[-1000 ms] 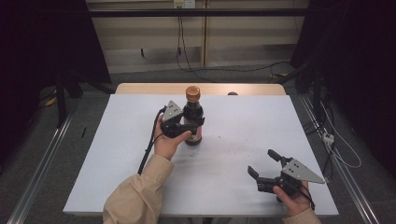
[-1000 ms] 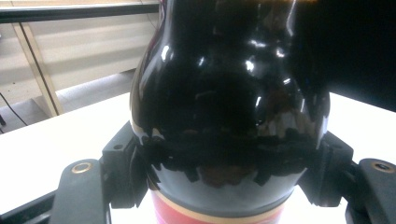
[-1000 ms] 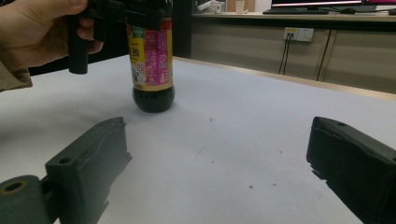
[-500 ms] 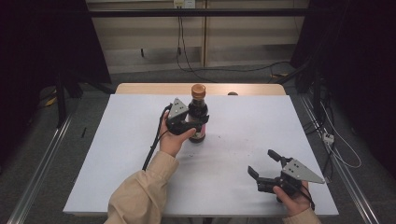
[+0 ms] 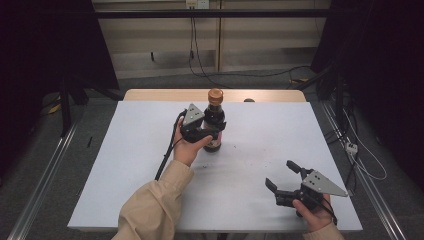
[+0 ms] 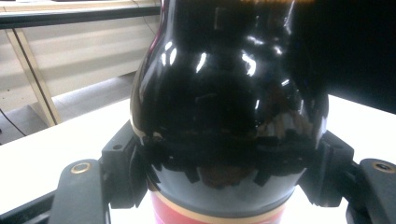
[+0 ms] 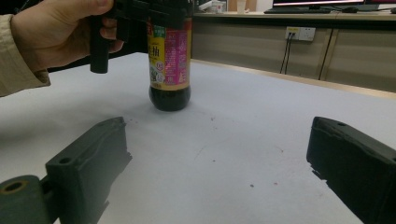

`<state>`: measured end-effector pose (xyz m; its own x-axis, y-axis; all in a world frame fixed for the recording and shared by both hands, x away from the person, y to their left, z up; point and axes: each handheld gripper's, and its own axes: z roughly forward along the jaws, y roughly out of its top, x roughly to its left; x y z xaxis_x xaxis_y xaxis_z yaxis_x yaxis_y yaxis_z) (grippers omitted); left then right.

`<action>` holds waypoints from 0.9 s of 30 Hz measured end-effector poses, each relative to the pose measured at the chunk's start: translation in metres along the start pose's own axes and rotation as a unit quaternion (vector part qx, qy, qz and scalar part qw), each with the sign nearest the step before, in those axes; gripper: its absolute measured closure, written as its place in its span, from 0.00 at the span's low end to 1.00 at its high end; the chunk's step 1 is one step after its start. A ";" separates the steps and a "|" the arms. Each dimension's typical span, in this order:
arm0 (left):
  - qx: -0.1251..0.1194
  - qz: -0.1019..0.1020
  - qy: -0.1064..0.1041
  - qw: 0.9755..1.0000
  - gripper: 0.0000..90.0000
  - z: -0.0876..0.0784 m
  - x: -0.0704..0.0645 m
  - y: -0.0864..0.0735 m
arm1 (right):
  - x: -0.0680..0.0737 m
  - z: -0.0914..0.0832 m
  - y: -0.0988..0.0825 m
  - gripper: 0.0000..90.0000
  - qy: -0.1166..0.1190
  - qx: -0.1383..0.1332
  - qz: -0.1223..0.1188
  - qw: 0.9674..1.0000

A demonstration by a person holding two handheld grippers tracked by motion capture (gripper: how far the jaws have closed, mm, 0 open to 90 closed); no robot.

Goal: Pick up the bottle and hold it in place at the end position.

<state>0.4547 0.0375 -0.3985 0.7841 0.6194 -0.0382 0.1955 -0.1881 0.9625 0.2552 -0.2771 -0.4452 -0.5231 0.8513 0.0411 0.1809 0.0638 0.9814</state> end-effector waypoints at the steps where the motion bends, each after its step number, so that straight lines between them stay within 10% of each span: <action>1: -0.001 -0.001 0.001 1.000 0.32 0.000 0.000 0.000 | 0.000 0.000 0.000 0.05 0.000 0.000 0.000 1.000; 27: 0.009 -0.004 -0.016 1.000 0.31 -0.003 0.003 -0.001 | 0.003 0.004 -0.002 0.05 0.006 0.012 -0.001 1.000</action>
<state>0.4558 0.0416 -0.3984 0.8007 0.5967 -0.0537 0.2120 -0.1983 0.9570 0.2566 -0.2732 -0.4472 -0.5334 0.8449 0.0409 0.1997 0.0788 0.9767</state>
